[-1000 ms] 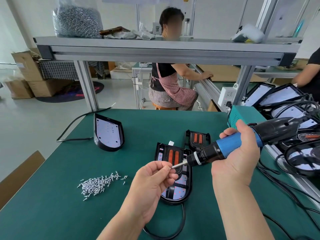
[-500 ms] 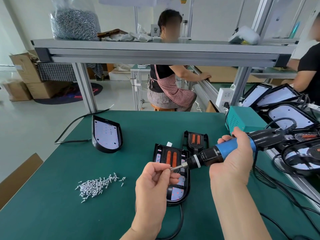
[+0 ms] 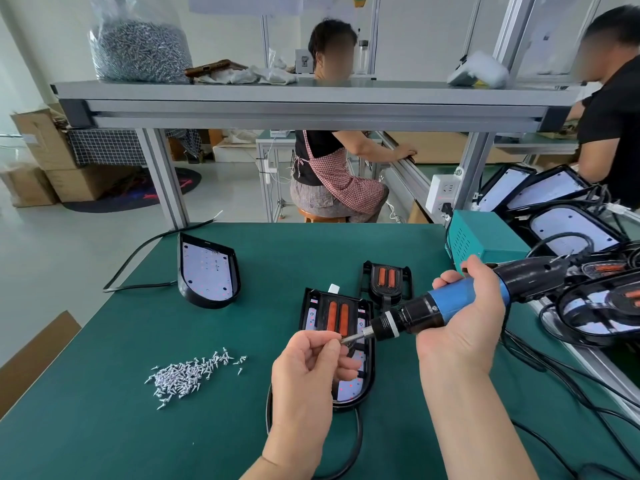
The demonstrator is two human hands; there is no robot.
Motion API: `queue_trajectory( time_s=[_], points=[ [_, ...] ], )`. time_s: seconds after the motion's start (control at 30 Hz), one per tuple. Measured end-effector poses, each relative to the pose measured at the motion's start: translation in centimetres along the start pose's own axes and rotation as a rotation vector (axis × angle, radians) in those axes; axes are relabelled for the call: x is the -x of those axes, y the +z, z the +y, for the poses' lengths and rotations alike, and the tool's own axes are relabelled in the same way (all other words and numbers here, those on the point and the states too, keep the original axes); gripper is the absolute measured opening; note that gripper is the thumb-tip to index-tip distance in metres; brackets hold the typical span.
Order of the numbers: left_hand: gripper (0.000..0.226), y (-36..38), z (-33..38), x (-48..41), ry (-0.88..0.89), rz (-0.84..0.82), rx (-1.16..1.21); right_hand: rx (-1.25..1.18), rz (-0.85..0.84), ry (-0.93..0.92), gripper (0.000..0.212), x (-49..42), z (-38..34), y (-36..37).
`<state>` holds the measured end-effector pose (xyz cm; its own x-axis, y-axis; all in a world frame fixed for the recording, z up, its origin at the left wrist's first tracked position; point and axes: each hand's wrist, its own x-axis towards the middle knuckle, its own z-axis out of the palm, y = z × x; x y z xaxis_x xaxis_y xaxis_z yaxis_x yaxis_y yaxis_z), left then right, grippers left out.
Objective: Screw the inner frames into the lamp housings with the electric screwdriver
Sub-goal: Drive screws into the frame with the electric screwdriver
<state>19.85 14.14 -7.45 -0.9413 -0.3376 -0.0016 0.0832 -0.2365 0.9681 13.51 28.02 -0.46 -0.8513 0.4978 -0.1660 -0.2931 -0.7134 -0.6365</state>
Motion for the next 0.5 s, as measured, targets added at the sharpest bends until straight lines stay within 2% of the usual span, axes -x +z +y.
queue_trajectory(
  time_s=[0.13, 0.33, 0.5],
  points=[
    [0.014, -0.8, 0.2, -0.6, -0.111, -0.106, 0.031, 0.024, -0.056, -0.036, 0.015, 0.0, 0.1, -0.3],
    [0.023, -0.5, 0.0, 0.6, 0.222, -0.085, -0.198, -0.023, 0.081, 0.050, 0.017, -0.4, 0.6, -0.7],
    [0.026, -0.4, -0.3, 0.9, 0.500, -0.100, -0.370, -0.035, 0.124, 0.067, 0.016, -0.6, 1.2, -1.6]
  ],
)
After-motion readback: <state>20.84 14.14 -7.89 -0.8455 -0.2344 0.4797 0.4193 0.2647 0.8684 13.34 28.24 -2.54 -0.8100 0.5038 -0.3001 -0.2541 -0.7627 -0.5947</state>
